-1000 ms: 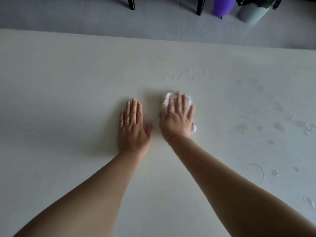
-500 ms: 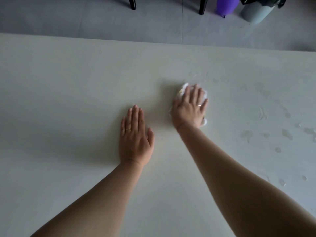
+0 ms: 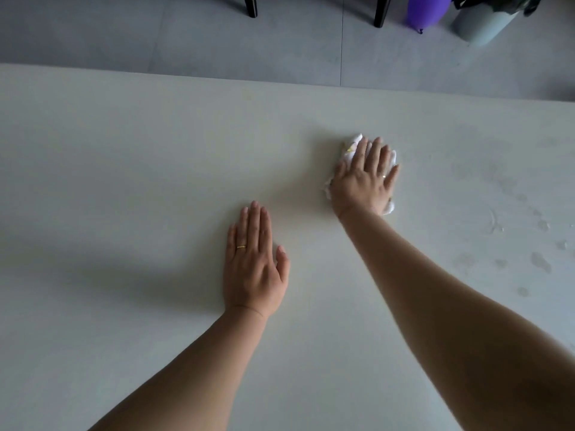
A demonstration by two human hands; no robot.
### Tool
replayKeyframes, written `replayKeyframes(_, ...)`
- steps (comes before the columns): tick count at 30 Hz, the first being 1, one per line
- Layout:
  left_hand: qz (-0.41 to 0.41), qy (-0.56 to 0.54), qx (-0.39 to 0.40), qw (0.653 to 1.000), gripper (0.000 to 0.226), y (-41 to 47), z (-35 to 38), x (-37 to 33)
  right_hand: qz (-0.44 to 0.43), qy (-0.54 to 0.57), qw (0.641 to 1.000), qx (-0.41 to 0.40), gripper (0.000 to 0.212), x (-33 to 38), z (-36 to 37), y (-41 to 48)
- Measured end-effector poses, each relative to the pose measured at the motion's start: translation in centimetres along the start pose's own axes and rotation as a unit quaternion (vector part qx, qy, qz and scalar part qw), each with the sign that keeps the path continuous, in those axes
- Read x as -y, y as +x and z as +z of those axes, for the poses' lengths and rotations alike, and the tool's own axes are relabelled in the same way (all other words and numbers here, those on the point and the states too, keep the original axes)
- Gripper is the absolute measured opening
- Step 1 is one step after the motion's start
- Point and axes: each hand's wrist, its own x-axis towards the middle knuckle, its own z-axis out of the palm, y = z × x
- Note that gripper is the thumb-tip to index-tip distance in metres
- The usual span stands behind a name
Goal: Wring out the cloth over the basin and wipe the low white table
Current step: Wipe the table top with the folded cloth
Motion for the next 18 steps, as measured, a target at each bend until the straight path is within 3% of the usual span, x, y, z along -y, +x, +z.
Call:
replayKeyframes(2,0.001,0.002,0.005,1.0,0.065,0.0,0.0,0.0,-0.028,0.013,1.0,0.001,0.062,3.2,0.8,-1.2)
replayKeyframes(5,-0.003,0.006,0.005,1.0,0.064,0.0,-0.1,-0.1,-0.205,0.007,0.978,0.033,0.061,6.6,1.6,-3.5)
replayKeyframes(8,-0.003,0.008,0.002,1.0,0.064,0.0,-0.1,0.0,-0.333,-0.023,0.942,0.045,0.059,5.2,0.9,-2.5)
replayKeyframes(10,0.0,0.008,0.003,1.0,0.064,0.0,0.0,0.0,-0.358,-0.035,0.932,0.039,0.058,3.0,0.1,0.0)
replayKeyframes(14,0.002,0.005,0.004,1.0,0.064,0.0,0.0,0.1,-0.136,-0.002,0.991,0.013,0.057,-1.0,-1.3,5.3)
replayKeyframes(16,0.0,0.003,0.001,1.0,0.065,0.0,0.1,0.1,-0.028,-0.006,1.0,0.007,0.059,-0.9,-1.3,6.2)
replayKeyframes(18,-0.004,0.002,0.004,1.0,0.065,0.0,0.1,0.1,0.022,0.007,1.0,-0.001,0.061,1.6,-1.0,5.7)
